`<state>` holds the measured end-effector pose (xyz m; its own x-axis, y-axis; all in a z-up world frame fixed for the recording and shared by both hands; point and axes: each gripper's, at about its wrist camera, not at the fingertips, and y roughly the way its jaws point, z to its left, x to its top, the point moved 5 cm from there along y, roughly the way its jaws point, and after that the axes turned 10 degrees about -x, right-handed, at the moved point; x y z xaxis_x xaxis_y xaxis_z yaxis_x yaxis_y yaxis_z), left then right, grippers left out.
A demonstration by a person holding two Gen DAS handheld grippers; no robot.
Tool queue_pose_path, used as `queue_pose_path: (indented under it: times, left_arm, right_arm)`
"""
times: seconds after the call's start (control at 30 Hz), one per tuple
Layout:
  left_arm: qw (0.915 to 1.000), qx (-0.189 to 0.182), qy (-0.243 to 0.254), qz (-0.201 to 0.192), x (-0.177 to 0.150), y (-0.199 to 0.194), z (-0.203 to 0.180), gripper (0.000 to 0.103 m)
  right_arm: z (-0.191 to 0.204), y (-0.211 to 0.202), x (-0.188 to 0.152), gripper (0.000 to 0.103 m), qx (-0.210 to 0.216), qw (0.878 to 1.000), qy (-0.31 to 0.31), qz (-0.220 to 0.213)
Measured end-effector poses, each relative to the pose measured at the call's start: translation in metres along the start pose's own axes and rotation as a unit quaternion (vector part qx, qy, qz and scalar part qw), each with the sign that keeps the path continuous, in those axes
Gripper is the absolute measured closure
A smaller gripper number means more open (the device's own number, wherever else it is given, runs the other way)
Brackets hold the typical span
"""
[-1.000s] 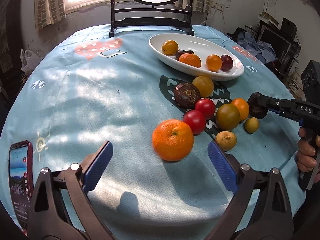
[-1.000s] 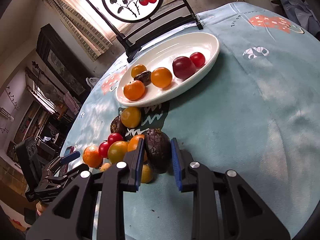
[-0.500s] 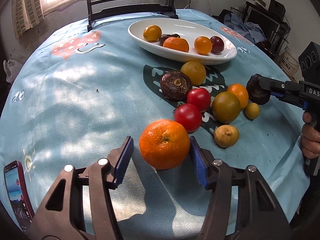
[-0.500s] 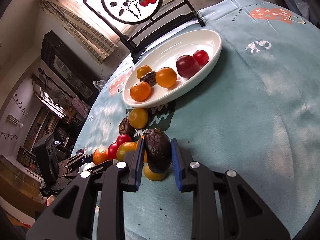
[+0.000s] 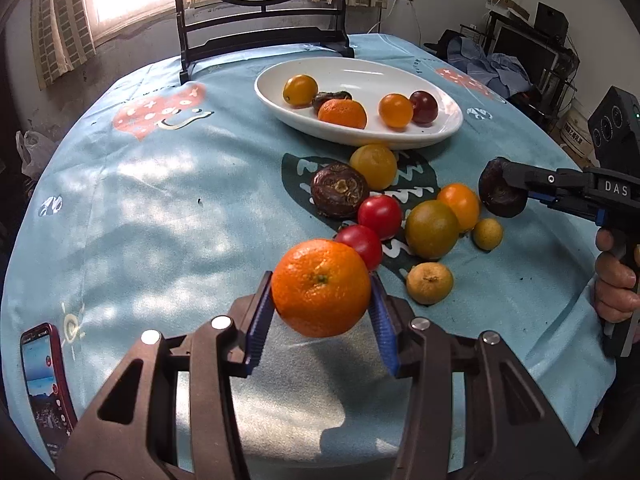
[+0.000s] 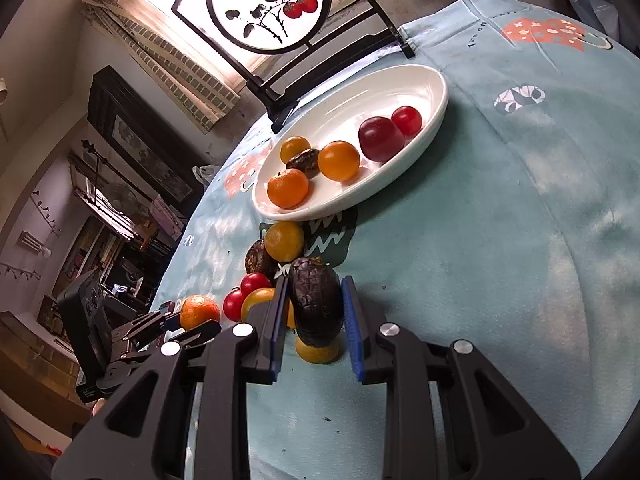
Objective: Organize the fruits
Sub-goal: 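Grasp a dark brown avocado with the right gripper while the left gripper grasps a tangerine, then lower both held fruits onto the white plate and open both grippers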
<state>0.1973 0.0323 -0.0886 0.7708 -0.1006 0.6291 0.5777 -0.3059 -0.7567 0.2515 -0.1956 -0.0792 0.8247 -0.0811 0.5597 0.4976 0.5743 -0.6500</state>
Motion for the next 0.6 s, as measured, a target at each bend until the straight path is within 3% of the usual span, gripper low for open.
queue_pose_path:
  times: [0.4, 0.6]
  left_arm:
    - [0.999, -0.01, 0.01, -0.041, 0.04, -0.014, -0.013, 0.057]
    - [0.9976, -0.017, 0.004, -0.067, 0.094, 0.004, -0.016, 0.057]
  right_arm:
    - [0.007, -0.013, 0.017, 0.076, 0.032, 0.999, 0.004, -0.04]
    - [0.015, -0.003, 0.061, 0.076, -0.012, 0.997, -0.024, -0.071]
